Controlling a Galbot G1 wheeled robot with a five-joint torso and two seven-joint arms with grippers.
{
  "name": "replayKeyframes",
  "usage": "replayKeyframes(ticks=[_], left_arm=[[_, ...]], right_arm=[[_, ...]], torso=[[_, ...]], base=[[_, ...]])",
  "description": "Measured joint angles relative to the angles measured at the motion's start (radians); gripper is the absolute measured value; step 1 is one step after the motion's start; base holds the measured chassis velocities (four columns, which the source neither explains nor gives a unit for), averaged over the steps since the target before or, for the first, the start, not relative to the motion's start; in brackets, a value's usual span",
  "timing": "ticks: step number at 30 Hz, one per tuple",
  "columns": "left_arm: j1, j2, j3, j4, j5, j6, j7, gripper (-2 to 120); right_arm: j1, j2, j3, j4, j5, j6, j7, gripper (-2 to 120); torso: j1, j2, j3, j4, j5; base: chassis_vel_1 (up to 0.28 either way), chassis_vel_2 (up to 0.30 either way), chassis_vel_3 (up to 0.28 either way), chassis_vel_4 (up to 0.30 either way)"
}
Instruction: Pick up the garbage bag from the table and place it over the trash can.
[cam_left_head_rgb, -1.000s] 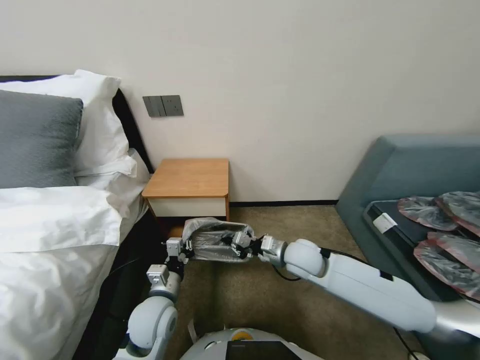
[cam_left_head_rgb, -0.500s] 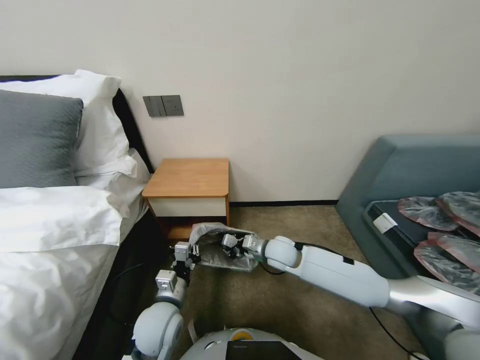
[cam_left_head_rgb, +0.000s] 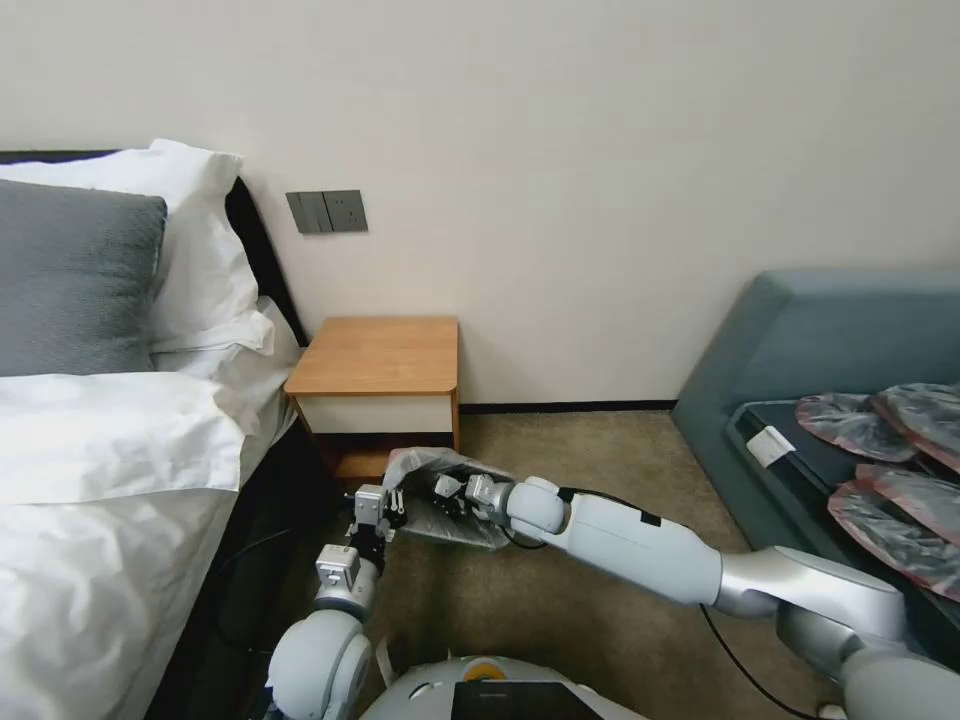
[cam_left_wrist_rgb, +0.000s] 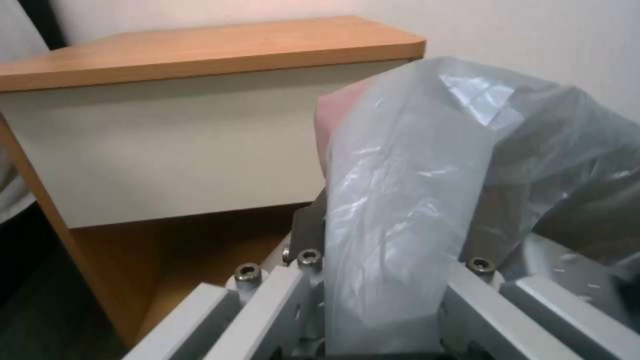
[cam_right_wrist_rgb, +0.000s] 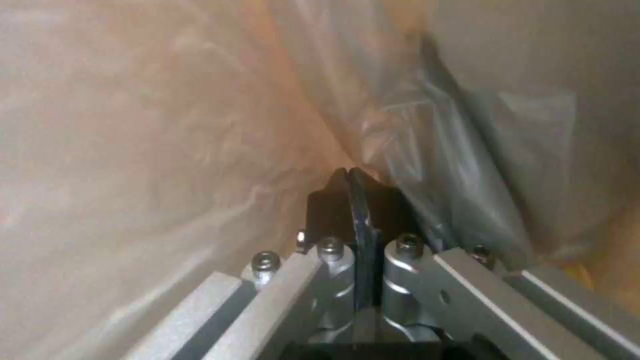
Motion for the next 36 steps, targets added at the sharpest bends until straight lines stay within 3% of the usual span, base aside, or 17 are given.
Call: replayKeyframes(ticks=[7, 16, 19, 21, 24, 29, 33, 34, 36], left_arm=[[-0.012, -0.01, -0.007, 0.02, -0.022, 0.0, -0.016, 3], [-0.003, -0.011, -0.02, 0.004, -0.108, 0.018, -0.054, 3], [0.0, -0.012, -0.027, 0.006, -0.172, 0.043, -0.091, 3], [-0.002, -0.014, -0.028, 0.006, -0.185, 0.054, -0.097, 3], [0.001, -0.017, -0.035, -0.004, -0.241, 0.098, -0.119, 3], [0.02, -0.03, -0.057, -0.03, -0.318, 0.176, -0.144, 3], [0.007, -0.014, -0.071, -0.053, -0.427, 0.306, -0.152, 3], [0.007, -0.014, -0.071, -0.053, -0.427, 0.306, -0.152, 3], [0.003, 0.002, -0.078, -0.062, -0.478, 0.356, -0.152, 3]], right_arm=[[-0.054, -0.056, 0.064, 0.096, 0.007, 0.001, 0.011, 0], [-0.196, -0.157, 0.266, 0.251, 0.007, 0.024, 0.002, 0], [-0.359, -0.254, 0.457, 0.364, 0.004, 0.056, -0.01, 0], [-0.409, -0.28, 0.495, 0.4, 0.006, 0.069, -0.008, 0], [-0.49, -0.323, 0.555, 0.482, 0.031, 0.1, 0.034, 10], [-0.52, -0.304, 0.594, 0.533, 0.051, 0.126, 0.088, 25], [-0.655, -0.216, 0.771, 0.556, 0.038, 0.164, 0.109, 43], [-0.655, -0.216, 0.771, 0.556, 0.038, 0.164, 0.109, 43], [-0.724, -0.18, 0.864, 0.557, 0.036, 0.186, 0.112, 53]], torso=[[0.0, 0.0, 0.0, 0.0, -0.0001], [0.0, 0.0, 0.0, 0.0002, 0.0], [0.0, 0.0, 0.0, -0.0003, 0.0001], [0.0, 0.0, 0.0, -0.0007, 0.0005], [0.0, 0.0, 0.0, -0.0009, -0.0002], [0.0, 0.0, 0.0, 0.0011, 0.0], [0.0, 0.0, 0.0, -0.0004, 0.0002], [0.0, 0.0, 0.0, -0.0004, 0.0002], [0.0, 0.0, 0.0, -0.0006, 0.0001]], base=[[0.0, 0.0, 0.0, 0.0], [0.0, 0.0, 0.0, 0.0], [0.0, 0.0, 0.0, 0.0], [0.0, 0.0, 0.0, 0.0], [0.0, 0.0, 0.0, 0.0], [0.0, 0.0, 0.0, 0.0], [0.0, 0.0, 0.0, 0.0], [0.0, 0.0, 0.0, 0.0], [0.0, 0.0, 0.0, 0.0]])
